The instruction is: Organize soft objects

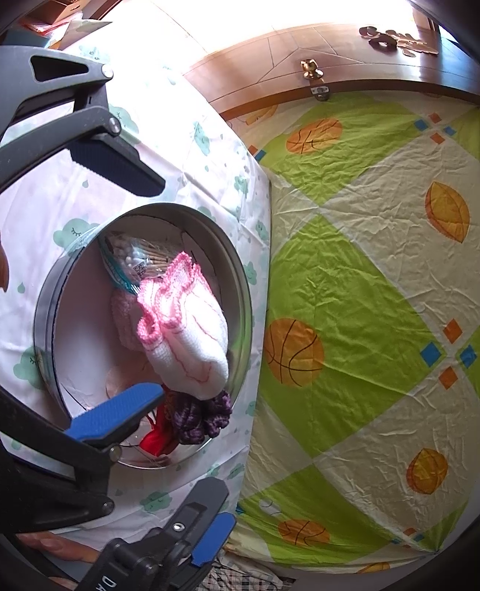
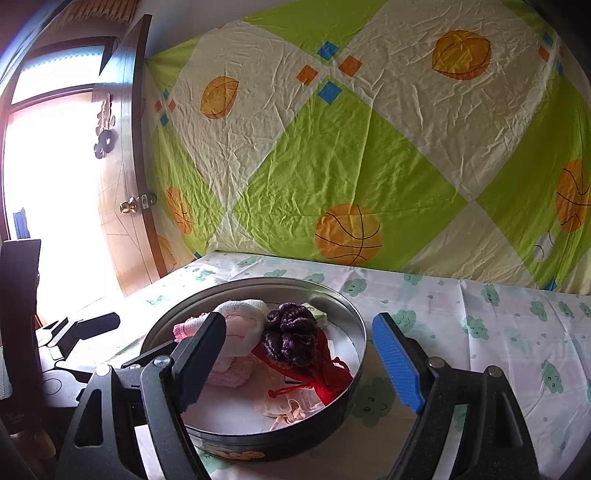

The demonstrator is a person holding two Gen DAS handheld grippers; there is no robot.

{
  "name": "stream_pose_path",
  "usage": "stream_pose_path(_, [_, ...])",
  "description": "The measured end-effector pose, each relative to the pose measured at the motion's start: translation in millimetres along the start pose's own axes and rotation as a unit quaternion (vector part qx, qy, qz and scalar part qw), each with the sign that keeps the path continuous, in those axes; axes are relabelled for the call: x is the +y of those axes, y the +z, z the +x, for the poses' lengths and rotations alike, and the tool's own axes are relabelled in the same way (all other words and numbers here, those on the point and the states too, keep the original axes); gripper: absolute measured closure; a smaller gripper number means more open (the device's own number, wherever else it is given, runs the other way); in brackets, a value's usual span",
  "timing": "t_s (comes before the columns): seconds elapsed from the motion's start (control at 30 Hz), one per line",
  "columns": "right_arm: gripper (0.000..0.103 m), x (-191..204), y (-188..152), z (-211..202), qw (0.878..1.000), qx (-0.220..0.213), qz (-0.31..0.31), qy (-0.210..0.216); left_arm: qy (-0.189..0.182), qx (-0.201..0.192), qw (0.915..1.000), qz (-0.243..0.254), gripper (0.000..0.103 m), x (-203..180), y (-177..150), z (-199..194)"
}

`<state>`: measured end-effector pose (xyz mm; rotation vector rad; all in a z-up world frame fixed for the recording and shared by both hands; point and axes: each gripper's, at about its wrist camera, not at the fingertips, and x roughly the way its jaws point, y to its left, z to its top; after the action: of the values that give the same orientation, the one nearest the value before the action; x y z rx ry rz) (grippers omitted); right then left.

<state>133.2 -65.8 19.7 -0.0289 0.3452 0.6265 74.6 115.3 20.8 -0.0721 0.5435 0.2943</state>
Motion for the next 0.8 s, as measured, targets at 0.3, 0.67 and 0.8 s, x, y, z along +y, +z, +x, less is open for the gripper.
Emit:
stream_pose_path(0.3, [0.02,4,1,0,1.0,-0.002,-0.001,0.003,0.002,0.006,0.9999,-0.009,0.001,5,2,1])
stream_pose_path(0.67, [0.02,6,0,1,1.0,0.001,-0.002,0.003,0.021,0.009,0.9997,-0.008,0.001,9,-1,5])
stream_pose_path(0.8, [0.02,6,-1,1,1.0,0.003,-0.001,0.003,0.02,0.005,0.9998,-0.005,0.001,7,-1,3])
